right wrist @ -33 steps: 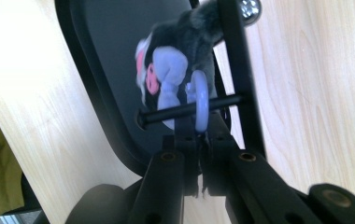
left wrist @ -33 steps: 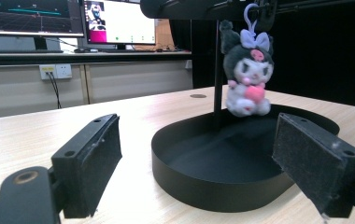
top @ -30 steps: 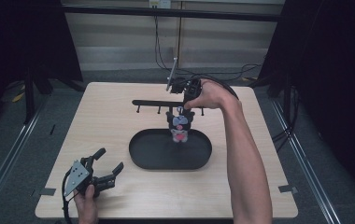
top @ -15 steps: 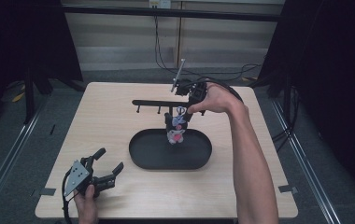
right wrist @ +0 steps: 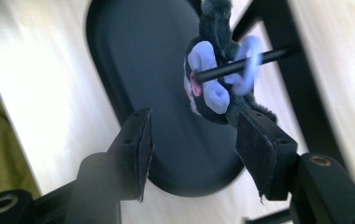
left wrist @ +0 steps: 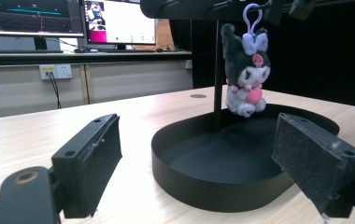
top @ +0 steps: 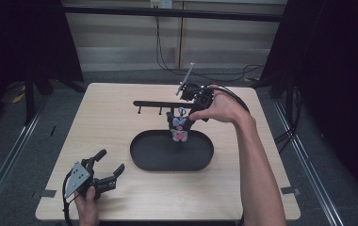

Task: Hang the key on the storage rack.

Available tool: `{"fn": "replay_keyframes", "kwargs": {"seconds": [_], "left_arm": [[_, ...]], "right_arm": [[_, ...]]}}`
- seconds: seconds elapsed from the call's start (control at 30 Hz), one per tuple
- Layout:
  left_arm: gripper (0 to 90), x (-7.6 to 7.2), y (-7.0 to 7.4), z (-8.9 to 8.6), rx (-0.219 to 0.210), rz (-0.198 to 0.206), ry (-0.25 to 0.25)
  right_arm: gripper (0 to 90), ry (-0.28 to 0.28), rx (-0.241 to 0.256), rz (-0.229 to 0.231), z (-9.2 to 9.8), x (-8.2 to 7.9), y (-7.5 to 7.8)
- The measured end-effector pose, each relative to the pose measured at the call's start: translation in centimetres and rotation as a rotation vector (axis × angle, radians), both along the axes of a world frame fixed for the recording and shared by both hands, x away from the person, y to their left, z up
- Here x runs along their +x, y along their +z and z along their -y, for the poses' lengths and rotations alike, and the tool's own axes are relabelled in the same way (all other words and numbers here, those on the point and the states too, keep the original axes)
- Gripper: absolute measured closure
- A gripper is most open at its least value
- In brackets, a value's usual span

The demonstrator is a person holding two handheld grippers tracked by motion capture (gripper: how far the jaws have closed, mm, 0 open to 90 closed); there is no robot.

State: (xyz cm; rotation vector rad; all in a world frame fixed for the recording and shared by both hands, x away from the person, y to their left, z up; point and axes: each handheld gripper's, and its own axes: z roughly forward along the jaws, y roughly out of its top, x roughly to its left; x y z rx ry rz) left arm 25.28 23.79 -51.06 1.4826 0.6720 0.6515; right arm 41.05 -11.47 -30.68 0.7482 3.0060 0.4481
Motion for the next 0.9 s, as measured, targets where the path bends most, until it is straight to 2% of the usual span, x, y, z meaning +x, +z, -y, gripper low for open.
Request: {"fn": "replay_keyframes", "kwargs": {"seconds": [0.07, 0.13, 0.23, 0.33, 0.37, 0.4, 0.5, 0.63, 0.7, 0.8, 0.9], "left_arm": [[15.2, 0.0, 0.0, 0.0, 0.000, 0.000, 0.002], [15.2, 0.0, 0.0, 0.0, 0.000, 0.000, 0.000], [15.2, 0.0, 0.0, 0.0, 0.000, 0.000, 0.000], [15.2, 0.0, 0.0, 0.0, 0.001, 0.000, 0.003], [15.2, 0.0, 0.0, 0.0, 0.000, 0.000, 0.003], [15.2, 0.0, 0.0, 0.0, 0.000, 0.000, 0.003], [15.2, 0.0, 0.0, 0.0, 0.001, 0.000, 0.003], [15.2, 0.0, 0.0, 0.0, -0.001, 0.000, 0.003], [15.2, 0.0, 0.0, 0.0, 0.000, 0.000, 0.003], [15.2, 0.0, 0.0, 0.0, 0.000, 0.000, 0.003], [15.2, 0.0, 0.0, 0.0, 0.000, 0.000, 0.003]], "right_arm": [[45.0, -0.008, 0.004, 0.005, 0.0, -0.3, 0.0], [44.7, -0.015, 0.037, 0.000, 0.3, -1.0, -0.2], [41.6, -0.022, 0.059, 0.021, 0.7, -1.7, -0.4], [45.6, -0.026, 0.116, 0.032, 1.0, -2.6, -0.4], [45.3, -0.023, 0.147, 0.030, 1.1, -2.9, -0.5], [44.4, -0.023, 0.157, 0.039, 1.2, -3.2, -0.6], [41.1, -0.023, 0.169, 0.076, 1.3, -4.2, -1.0], [42.1, -0.002, 0.180, 0.107, 1.4, -5.3, -1.9], [42.0, -0.006, 0.201, 0.132, 1.6, -5.7, -2.5], [40.4, -0.006, 0.208, 0.151, 1.8, -6.2, -3.0], [36.0, -0.038, 0.244, 0.177, 2.2, -7.4, -4.2]]}}
